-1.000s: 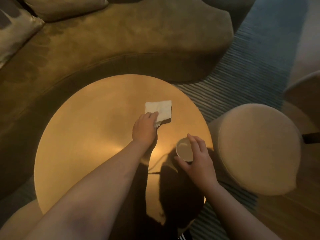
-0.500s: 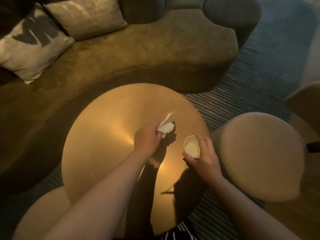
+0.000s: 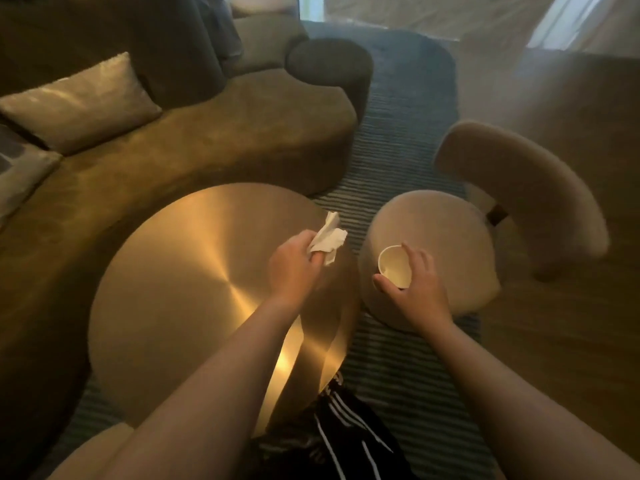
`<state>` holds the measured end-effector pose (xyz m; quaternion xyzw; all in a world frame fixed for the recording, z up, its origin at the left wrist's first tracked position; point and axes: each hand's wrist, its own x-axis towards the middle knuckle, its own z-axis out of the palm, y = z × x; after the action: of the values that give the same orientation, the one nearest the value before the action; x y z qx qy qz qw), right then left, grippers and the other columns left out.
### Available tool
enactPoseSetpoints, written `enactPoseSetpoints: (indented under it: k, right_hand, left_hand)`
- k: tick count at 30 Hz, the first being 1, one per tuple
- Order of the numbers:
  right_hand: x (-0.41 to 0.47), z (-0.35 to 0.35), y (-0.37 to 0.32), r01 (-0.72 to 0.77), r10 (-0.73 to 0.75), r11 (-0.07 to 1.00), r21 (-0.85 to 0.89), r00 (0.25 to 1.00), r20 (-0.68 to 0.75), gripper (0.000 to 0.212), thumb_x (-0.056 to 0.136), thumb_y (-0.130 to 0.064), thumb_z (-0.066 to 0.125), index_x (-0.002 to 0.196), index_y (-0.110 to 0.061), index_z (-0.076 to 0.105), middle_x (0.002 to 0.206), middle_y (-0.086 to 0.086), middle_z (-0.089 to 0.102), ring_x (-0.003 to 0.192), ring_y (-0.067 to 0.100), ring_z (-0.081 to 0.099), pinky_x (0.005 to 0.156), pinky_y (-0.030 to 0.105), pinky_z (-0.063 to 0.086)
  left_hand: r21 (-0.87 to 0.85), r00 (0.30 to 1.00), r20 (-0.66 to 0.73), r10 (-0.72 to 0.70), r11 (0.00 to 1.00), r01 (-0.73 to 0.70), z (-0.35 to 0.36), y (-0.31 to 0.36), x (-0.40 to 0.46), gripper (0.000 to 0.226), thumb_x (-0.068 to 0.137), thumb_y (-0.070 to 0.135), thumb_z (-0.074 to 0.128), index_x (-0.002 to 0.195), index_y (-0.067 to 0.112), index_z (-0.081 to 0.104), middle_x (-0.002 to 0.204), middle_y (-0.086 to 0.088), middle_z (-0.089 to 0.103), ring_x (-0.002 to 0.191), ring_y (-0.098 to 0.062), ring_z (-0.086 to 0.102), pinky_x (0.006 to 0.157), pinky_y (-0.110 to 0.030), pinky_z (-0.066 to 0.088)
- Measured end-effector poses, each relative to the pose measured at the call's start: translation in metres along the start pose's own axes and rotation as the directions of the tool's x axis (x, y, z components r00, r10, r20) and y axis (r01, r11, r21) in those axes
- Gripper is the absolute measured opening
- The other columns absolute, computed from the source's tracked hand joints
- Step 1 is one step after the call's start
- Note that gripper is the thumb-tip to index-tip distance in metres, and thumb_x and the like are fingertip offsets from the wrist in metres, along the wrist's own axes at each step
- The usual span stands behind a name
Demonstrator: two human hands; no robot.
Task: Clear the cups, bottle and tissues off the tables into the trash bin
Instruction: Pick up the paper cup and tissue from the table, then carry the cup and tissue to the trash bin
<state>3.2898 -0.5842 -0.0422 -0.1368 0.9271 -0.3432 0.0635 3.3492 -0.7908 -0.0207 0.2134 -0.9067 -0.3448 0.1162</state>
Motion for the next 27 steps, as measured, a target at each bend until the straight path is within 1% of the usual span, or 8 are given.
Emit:
enactPoseSetpoints:
  k: [2, 8, 11, 14, 16, 20, 23, 27]
  right_hand:
    - [-0.026, -0.02, 0.019, -0.043, 0.044, 0.999, 0.012, 0.998, -0.04, 0.077, 0.077, -0.052, 0.067, 0.141, -0.027, 0.033, 0.139, -0.002, 0.038, 0.119, 0.016, 0.044, 0.09, 0.029, 0.04]
    - [-0.093, -0.084, 0.085, -0.239, 0.243, 0.97, 0.047, 0.951, -0.19, 0.075, 0.077, -0.048, 0.07, 0.14, -0.024, 0.036, 0.137, -0.001, 0.038, 0.12, 0.019, 0.045, 0.094, 0.035, 0.043]
    - [-0.115, -0.115, 0.117, -0.328, 0.336, 0.942, 0.074, 0.904, -0.265, 0.077, 0.077, -0.047, 0.07, 0.141, -0.021, 0.037, 0.137, 0.001, 0.038, 0.12, 0.02, 0.045, 0.094, 0.035, 0.043]
    - [-0.127, -0.146, 0.15, -0.384, 0.396, 0.917, 0.107, 0.853, -0.341, 0.075, 0.077, -0.049, 0.07, 0.14, -0.023, 0.037, 0.135, -0.001, 0.039, 0.117, 0.018, 0.046, 0.092, 0.034, 0.043]
    - [-0.13, -0.167, 0.175, -0.409, 0.421, 0.905, 0.117, 0.823, -0.382, 0.075, 0.077, -0.049, 0.07, 0.14, -0.022, 0.038, 0.134, -0.001, 0.039, 0.116, 0.017, 0.046, 0.091, 0.032, 0.042]
    - [-0.122, -0.218, 0.24, -0.439, 0.454, 0.888, 0.139, 0.781, -0.429, 0.075, 0.077, -0.049, 0.07, 0.139, -0.023, 0.038, 0.134, -0.001, 0.039, 0.114, 0.015, 0.046, 0.085, 0.025, 0.037]
    - [-0.113, -0.267, 0.298, -0.45, 0.455, 0.884, 0.127, 0.769, -0.448, 0.074, 0.077, -0.051, 0.069, 0.139, -0.026, 0.038, 0.132, -0.004, 0.04, 0.11, 0.013, 0.046, 0.081, 0.025, 0.037]
    - [-0.106, -0.344, 0.378, -0.472, 0.454, 0.878, 0.084, 0.762, -0.462, 0.073, 0.076, -0.051, 0.069, 0.138, -0.025, 0.041, 0.13, -0.004, 0.042, 0.111, 0.016, 0.048, 0.081, 0.026, 0.039]
  left_hand:
    - [-0.03, 0.996, 0.055, 0.064, 0.998, -0.063, 0.012, 0.022, -0.014, 0.018, 0.091, 0.031, 0.062, 0.106, 0.022, 0.064, 0.092, 0.007, 0.066, 0.079, -0.008, 0.06, 0.06, -0.024, 0.047]
    - [-0.086, 0.945, 0.251, 0.209, 0.977, -0.193, 0.068, 0.099, -0.051, 0.018, 0.091, 0.029, 0.058, 0.104, 0.02, 0.066, 0.091, 0.001, 0.067, 0.083, -0.019, 0.062, 0.072, -0.043, 0.053]
    - [-0.073, 0.911, 0.308, 0.273, 0.962, -0.264, 0.099, 0.136, -0.062, 0.021, 0.09, 0.028, 0.059, 0.108, 0.019, 0.066, 0.094, -0.001, 0.068, 0.087, -0.022, 0.063, 0.074, -0.042, 0.053]
    - [-0.079, 0.88, 0.346, 0.324, 0.945, -0.317, 0.133, 0.176, -0.069, 0.015, 0.088, 0.027, 0.06, 0.101, 0.024, 0.065, 0.088, 0.006, 0.065, 0.082, -0.016, 0.06, 0.07, -0.036, 0.051]
    - [-0.085, 0.864, 0.37, 0.342, 0.938, -0.335, 0.16, 0.205, -0.071, 0.011, 0.087, 0.028, 0.061, 0.098, 0.028, 0.063, 0.084, 0.011, 0.062, 0.078, -0.01, 0.058, 0.069, -0.033, 0.05]
    - [-0.108, 0.817, 0.417, 0.399, 0.914, -0.392, 0.225, 0.269, -0.067, 0.01, 0.088, 0.031, 0.061, 0.097, 0.03, 0.063, 0.085, 0.012, 0.063, 0.078, -0.009, 0.059, 0.069, -0.034, 0.052]
    - [-0.173, 0.793, 0.446, 0.416, 0.909, -0.38, 0.284, 0.329, -0.065, 0.011, 0.089, 0.03, 0.059, 0.098, 0.027, 0.064, 0.086, 0.008, 0.064, 0.08, -0.013, 0.06, 0.07, -0.042, 0.053]
    - [-0.208, 0.789, 0.455, 0.413, 0.911, -0.357, 0.364, 0.418, -0.069, 0.009, 0.088, 0.028, 0.06, 0.094, 0.023, 0.065, 0.083, 0.003, 0.065, 0.079, -0.019, 0.06, 0.069, -0.043, 0.051]
